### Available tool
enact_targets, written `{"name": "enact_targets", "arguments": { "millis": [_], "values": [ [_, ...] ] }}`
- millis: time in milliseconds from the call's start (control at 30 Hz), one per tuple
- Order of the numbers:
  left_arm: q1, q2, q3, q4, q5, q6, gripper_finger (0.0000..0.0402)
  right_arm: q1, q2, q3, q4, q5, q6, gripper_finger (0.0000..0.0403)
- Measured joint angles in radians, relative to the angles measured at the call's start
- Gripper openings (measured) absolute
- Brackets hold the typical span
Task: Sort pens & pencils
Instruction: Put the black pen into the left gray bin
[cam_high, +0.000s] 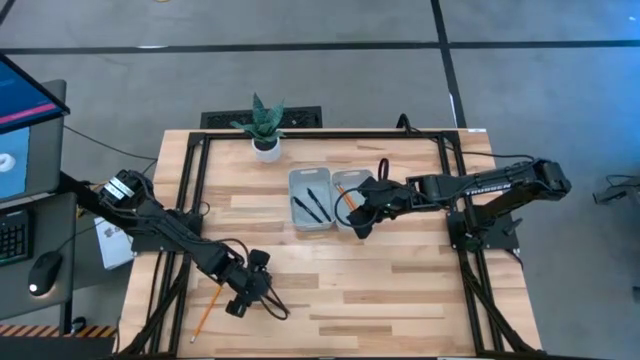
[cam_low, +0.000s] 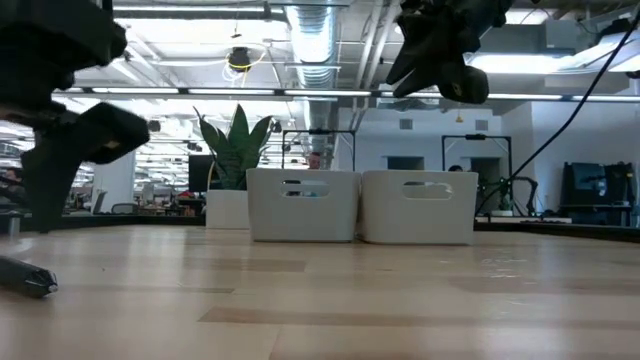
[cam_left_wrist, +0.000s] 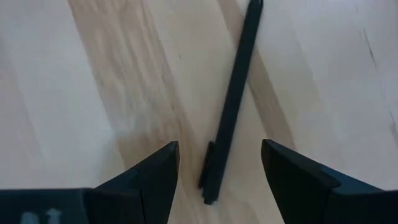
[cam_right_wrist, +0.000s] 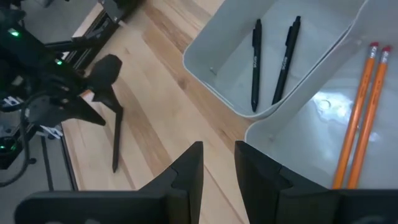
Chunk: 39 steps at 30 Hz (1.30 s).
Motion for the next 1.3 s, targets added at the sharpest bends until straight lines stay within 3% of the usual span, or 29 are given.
{"name": "enact_targets", "arguments": {
  "millis": [233, 700, 1033, 1300],
  "values": [
    [0.0, 0.0, -0.03, 0.025, 0.044, -0.002, 0.022, -0.002, 0.0, 0.0, 0.021, 0.0, -0.001, 0.0113],
    [0.011, 0.053, -0.028, 0.053, 0.02, 0.029, 0.022, 0.0, 0.0, 0.001, 0.045, 0.0, -0.001, 0.0113],
    [0.012, 0.055, -0.028, 0.062, 0.015, -0.074, 0.022, 0.0, 0.0, 0.001, 0.051, 0.0, -0.016, 0.0113],
    [0.013, 0.056, -0.028, 0.045, -0.018, -0.053, 0.022, 0.0, 0.0, 0.001, 0.052, 0.0, -0.018, 0.0113]
  ]
}}
